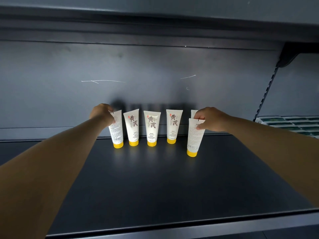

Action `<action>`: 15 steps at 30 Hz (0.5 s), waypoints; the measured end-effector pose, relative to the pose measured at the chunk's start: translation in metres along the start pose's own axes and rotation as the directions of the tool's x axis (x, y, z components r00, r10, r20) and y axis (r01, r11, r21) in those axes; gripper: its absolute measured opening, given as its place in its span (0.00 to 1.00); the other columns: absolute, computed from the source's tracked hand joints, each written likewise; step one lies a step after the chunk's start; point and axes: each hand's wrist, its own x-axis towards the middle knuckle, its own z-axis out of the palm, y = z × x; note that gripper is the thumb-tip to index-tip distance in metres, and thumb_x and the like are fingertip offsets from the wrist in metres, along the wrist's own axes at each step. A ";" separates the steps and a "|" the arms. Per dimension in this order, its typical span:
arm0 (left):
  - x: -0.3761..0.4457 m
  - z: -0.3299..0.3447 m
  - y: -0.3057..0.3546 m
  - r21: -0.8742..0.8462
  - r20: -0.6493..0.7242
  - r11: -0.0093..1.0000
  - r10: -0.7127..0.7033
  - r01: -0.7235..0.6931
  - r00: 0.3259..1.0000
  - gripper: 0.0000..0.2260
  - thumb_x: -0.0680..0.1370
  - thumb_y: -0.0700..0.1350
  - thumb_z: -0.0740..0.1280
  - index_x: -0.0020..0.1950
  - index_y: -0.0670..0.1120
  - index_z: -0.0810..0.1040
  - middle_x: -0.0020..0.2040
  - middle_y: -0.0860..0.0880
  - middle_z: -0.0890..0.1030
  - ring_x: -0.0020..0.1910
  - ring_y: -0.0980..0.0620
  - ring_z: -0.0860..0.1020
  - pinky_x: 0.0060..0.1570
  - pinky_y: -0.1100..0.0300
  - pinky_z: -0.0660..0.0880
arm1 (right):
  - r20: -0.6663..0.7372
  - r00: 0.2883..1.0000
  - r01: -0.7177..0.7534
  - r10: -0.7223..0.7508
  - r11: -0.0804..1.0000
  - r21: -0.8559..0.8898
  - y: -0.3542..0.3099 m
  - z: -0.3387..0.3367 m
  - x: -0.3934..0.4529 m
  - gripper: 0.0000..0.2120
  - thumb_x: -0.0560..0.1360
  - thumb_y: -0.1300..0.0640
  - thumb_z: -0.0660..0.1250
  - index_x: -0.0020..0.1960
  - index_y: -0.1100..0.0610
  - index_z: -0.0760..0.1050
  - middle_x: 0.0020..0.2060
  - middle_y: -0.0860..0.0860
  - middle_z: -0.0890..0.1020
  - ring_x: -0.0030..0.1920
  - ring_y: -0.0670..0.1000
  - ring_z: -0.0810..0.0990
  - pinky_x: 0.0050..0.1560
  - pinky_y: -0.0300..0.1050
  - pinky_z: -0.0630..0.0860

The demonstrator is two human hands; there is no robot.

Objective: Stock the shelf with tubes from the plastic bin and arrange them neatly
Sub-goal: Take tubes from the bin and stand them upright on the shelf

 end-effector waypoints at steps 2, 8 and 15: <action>-0.005 -0.007 0.001 -0.019 -0.005 1.000 0.001 -0.001 1.000 0.22 0.68 0.34 0.74 0.61 0.45 0.77 0.60 0.44 0.78 0.56 0.44 0.77 0.51 0.58 0.73 | -0.018 1.000 -0.013 0.014 1.000 0.010 -0.002 -0.005 -0.004 0.16 0.73 0.59 0.70 0.59 0.57 0.76 0.57 0.53 0.78 0.50 0.49 0.74 0.47 0.41 0.71; -0.028 -0.035 0.007 0.012 -0.006 0.999 0.037 -0.037 0.999 0.22 0.68 0.37 0.75 0.60 0.46 0.77 0.60 0.45 0.77 0.58 0.44 0.76 0.59 0.55 0.75 | -0.055 0.998 -0.001 0.004 0.999 0.048 -0.014 -0.021 -0.028 0.17 0.72 0.58 0.72 0.59 0.56 0.76 0.56 0.52 0.78 0.52 0.50 0.75 0.50 0.40 0.69; -0.072 -0.064 0.017 0.071 0.017 0.993 0.098 -0.099 0.995 0.20 0.69 0.38 0.73 0.60 0.47 0.76 0.60 0.47 0.76 0.57 0.46 0.76 0.55 0.57 0.76 | -0.064 0.997 0.033 -0.031 0.999 0.034 -0.043 -0.037 -0.071 0.17 0.72 0.58 0.71 0.60 0.56 0.75 0.57 0.52 0.77 0.51 0.48 0.72 0.50 0.40 0.68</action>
